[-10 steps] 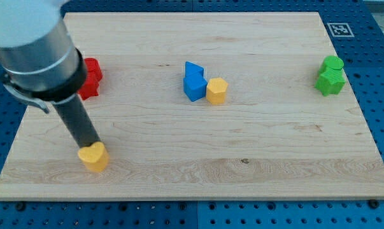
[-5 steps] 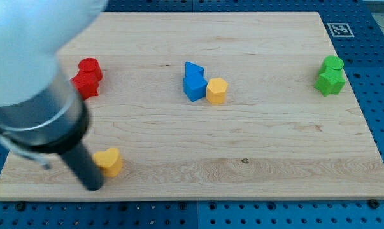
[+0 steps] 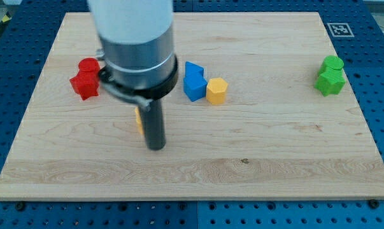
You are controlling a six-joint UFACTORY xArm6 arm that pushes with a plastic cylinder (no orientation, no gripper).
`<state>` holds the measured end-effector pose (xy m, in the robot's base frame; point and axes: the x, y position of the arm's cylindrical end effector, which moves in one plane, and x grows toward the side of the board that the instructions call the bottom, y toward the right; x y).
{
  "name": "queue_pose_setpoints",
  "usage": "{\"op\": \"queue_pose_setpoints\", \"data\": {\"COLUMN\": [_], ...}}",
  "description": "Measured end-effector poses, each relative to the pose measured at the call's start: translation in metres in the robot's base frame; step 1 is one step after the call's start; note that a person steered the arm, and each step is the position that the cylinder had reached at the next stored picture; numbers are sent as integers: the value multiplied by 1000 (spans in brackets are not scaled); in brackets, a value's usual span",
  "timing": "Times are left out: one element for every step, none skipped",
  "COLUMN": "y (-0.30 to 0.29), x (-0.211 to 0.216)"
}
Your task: Move the yellow heart to the bottom left of the yellow hexagon
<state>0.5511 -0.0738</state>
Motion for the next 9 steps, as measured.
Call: {"op": "queue_pose_setpoints", "data": {"y": [-48, -56, -37, 30, 83, 81, 88, 125, 130], "x": [15, -11, -47, -55, -55, -39, -21, -23, -35]}}
